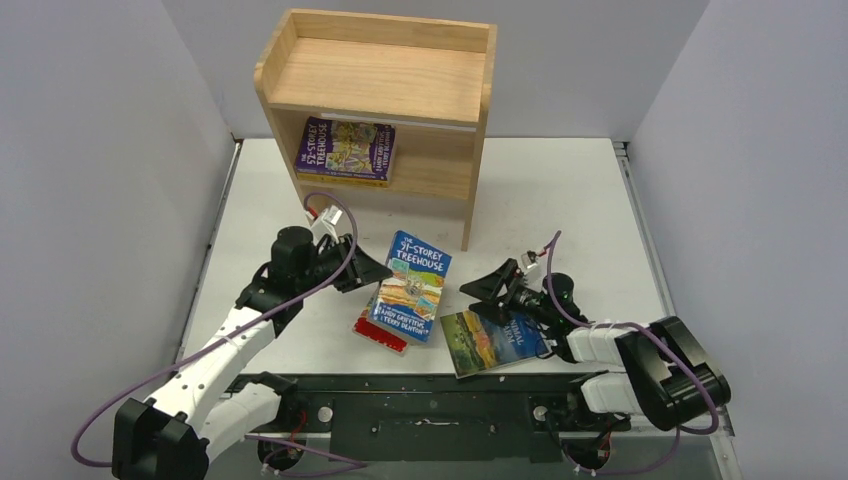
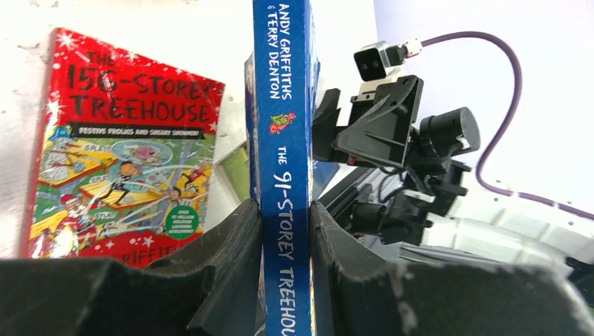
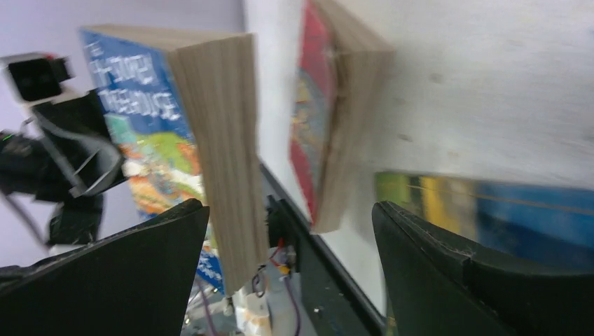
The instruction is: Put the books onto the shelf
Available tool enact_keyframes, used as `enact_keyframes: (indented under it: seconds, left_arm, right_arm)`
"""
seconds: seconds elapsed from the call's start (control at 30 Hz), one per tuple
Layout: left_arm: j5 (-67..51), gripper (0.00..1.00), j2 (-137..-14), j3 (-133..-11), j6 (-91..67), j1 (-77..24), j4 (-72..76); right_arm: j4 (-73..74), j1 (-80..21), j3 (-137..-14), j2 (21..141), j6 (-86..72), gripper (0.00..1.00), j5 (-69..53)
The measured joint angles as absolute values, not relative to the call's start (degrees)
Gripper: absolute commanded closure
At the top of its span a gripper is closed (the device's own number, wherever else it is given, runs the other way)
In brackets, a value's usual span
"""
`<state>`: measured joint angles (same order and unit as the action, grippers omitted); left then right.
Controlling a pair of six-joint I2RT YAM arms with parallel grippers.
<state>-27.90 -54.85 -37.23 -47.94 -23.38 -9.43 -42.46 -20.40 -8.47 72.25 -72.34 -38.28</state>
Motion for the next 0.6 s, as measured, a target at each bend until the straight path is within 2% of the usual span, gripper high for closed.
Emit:
enact_keyframes:
  seconds: [0.3, 0.47, 0.6]
  left_arm:
    - [-35.1, 1.00, -54.6, -37.7, -54.0, -21.2, -3.0]
    - [-37.6, 1.00, -54.6, -39.2, -56.7, -20.8, -1.3]
    - [-38.9, 1.00, -54.3, -40.7, -58.4, -20.5, 0.4]
  right_arm:
    - [-76.7, -25.2, -10.7, 82.0, -86.1, 0.10, -46.1]
    - [-81.5, -27.2, -11.2, 88.8, -91.2, 0.10, -46.8]
    - [-82.3, -29.0, -12.6, 89.6, -92.4, 0.10, -46.9]
